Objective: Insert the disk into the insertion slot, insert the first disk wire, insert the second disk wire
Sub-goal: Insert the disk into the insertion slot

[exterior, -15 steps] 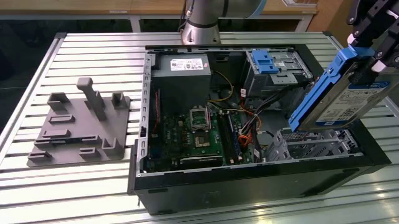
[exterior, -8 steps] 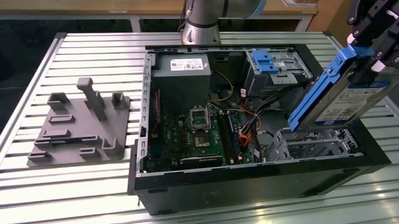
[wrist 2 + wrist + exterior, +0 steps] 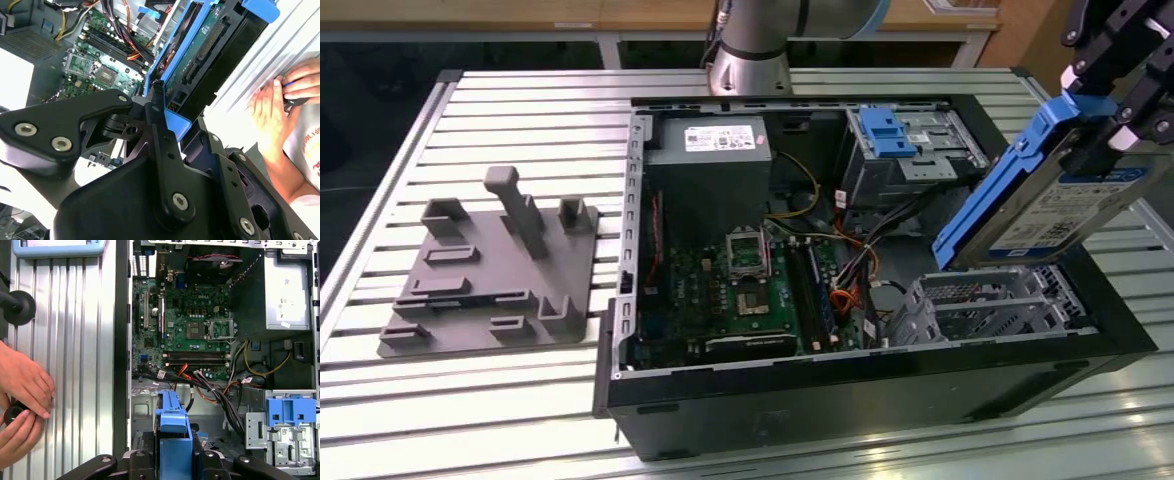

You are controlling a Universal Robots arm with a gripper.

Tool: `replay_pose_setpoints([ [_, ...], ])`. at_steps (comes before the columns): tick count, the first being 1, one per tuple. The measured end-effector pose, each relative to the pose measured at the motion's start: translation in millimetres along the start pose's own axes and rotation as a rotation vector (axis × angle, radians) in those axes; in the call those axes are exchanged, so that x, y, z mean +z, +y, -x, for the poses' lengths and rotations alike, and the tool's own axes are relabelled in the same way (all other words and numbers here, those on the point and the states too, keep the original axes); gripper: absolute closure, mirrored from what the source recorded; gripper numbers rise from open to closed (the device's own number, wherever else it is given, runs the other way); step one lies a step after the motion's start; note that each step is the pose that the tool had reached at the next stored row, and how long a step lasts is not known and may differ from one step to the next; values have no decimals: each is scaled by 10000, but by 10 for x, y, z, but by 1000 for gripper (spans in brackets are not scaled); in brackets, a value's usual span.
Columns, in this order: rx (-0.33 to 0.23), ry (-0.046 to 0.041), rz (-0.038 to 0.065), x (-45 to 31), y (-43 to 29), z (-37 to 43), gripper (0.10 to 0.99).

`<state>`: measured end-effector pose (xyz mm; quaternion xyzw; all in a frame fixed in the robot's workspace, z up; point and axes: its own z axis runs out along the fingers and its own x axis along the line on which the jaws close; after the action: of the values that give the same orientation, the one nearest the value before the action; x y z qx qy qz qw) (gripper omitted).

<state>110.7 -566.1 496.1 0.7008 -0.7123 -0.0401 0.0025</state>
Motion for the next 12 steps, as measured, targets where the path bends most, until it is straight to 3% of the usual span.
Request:
replay_pose_setpoints([
  [8,-1,-7,0,-1,0,0,722],
  [12,-9,-80,-4,-1,0,-8,722],
])
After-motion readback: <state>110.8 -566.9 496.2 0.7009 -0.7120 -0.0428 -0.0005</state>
